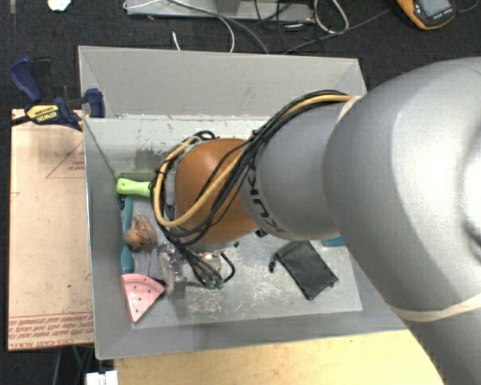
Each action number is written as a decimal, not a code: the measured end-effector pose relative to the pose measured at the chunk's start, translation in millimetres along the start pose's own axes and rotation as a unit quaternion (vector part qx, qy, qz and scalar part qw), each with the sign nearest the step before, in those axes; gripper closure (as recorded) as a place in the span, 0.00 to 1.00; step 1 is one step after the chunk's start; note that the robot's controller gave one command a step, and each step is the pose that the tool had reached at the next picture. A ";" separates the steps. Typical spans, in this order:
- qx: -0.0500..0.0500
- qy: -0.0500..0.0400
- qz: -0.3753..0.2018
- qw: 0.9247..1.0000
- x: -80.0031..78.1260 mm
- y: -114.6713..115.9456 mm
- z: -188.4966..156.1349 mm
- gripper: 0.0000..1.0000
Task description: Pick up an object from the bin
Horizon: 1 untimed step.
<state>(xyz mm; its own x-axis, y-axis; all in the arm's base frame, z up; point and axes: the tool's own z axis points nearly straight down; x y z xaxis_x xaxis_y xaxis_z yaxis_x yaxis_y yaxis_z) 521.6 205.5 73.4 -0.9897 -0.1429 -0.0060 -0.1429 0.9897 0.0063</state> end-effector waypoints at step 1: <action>0.000 0.001 0.000 1.000 1.2 0.0 2.0 0.00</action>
Offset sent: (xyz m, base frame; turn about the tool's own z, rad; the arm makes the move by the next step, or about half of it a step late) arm 0.0000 0.0000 0.0000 0.0000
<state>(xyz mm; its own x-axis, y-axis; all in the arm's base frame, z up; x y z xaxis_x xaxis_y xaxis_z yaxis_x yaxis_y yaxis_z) 520.4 205.4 71.4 -0.9896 -0.1436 -0.0039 -0.1436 0.9896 0.0063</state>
